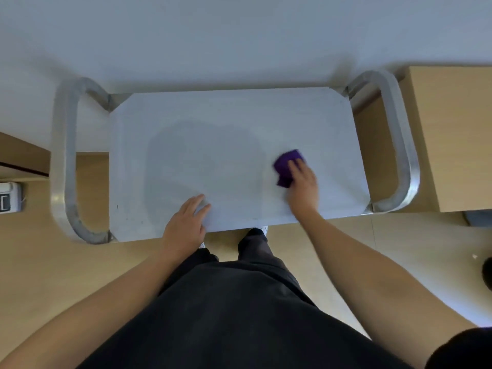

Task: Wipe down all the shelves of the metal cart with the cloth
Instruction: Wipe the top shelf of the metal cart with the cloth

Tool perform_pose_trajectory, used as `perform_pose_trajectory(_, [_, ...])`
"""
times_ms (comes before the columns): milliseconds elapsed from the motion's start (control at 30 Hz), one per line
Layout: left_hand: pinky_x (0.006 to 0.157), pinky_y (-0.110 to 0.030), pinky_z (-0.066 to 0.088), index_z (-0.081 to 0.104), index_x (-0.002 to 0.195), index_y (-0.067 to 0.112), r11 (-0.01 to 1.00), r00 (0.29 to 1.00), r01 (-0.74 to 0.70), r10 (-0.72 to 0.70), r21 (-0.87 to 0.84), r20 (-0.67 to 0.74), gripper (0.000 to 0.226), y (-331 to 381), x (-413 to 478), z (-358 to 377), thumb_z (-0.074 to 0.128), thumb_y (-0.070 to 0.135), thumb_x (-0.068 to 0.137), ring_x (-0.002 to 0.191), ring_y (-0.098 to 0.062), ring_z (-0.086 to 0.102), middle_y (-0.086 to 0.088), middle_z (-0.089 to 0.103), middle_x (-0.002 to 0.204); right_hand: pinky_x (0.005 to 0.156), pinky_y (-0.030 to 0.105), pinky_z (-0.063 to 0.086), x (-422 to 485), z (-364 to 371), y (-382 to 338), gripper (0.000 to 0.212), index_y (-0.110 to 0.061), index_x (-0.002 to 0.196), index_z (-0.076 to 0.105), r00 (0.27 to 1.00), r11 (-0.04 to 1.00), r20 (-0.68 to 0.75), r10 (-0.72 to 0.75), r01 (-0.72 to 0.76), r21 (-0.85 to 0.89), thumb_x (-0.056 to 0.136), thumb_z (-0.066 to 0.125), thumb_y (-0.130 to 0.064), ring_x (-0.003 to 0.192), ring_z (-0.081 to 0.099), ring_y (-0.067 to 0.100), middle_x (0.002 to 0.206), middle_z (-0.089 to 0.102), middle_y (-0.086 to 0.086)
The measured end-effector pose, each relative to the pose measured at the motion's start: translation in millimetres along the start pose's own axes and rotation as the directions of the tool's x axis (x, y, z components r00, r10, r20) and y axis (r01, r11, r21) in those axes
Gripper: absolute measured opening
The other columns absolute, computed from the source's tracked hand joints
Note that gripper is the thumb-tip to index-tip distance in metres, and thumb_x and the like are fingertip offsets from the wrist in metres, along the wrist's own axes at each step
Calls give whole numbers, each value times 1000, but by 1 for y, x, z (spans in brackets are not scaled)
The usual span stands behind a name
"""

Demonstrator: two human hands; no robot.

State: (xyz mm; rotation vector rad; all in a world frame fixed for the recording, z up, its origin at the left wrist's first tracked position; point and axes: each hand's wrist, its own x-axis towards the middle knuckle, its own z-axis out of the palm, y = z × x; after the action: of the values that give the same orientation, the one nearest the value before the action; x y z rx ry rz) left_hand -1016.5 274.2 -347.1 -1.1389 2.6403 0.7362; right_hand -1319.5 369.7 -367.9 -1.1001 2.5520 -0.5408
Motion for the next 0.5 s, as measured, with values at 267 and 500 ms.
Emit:
perform_pose_trajectory(267, [108,-40,42,52,138,12,999,999,-42,42,13,10,56,-63,-47,-9,59,3,83,141,-28,35,-7,37,153,110,49,35,-80,74,-127,70,-3,136,50,988,990,-81,128,-122,67,68,53,13,133,40,39,145,45,18])
perform_pose_trajectory(500, [106,-48,43,53,137,12,1000,1000,-24,23,11,20,56,-101,-66,-25,60,5,82,140,-30,36,-9,37,153,101,51,44,-73,97,-159,60,-15,133,57,878,888,158,-451,459,-14,77,52,7,124,49,40,141,51,11])
